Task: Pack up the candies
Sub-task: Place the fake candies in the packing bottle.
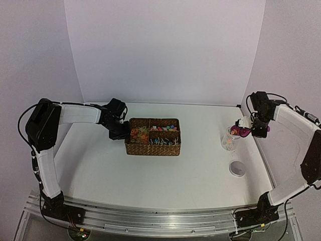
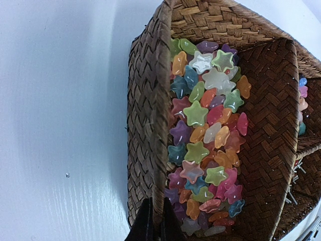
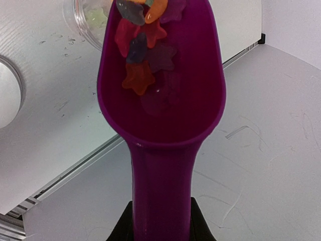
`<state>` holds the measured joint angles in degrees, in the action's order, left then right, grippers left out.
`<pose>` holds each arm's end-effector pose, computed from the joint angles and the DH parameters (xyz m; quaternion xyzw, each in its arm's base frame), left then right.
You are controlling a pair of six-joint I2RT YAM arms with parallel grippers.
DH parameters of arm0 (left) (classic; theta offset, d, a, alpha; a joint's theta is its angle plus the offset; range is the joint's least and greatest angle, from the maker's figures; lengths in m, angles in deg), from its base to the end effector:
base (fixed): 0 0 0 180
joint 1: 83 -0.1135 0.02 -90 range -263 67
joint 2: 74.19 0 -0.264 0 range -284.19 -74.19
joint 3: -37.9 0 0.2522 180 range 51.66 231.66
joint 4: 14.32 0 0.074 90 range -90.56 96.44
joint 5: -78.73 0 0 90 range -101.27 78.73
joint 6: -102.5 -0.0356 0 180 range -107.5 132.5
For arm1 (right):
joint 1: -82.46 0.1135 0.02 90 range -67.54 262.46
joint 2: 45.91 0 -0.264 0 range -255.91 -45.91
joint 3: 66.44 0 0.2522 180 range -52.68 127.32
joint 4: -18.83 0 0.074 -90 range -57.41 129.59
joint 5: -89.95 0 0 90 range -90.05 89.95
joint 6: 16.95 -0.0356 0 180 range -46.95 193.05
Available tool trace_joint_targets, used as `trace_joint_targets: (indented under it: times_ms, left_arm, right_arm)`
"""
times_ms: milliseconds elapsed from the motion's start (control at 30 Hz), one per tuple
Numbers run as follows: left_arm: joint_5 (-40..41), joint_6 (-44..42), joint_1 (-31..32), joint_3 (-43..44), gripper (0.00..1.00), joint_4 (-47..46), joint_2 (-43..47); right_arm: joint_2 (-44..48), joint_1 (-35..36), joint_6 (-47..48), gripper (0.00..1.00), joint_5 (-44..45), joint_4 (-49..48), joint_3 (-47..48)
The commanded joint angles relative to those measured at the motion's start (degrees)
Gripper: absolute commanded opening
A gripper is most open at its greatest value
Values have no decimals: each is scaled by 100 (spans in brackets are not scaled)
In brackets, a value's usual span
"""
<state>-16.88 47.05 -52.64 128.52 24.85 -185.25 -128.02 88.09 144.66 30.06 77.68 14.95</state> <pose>0.3490 -0.2085 0.1774 -0.0224 0.9637 -0.1803 0.1956 0.2894 0.0106 0.2815 -0.5283 0.7706 -0.3482 0.0761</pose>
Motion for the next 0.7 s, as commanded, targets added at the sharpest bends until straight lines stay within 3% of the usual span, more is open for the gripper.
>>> trace_joint_targets:
  times_ms: [0,433,667]
  left_arm:
    - [209,101,-162,-39,0,421,-287]
    - [211,113,-180,-4,0,474,-317]
    - [213,105,-189,4,0,462,-320]
  right_arm:
    - [-59,109,270,0,302,-35,207]
    - [-252,539,437,0,518,-17,148]
    - [-180,674,335,0,120,343,289]
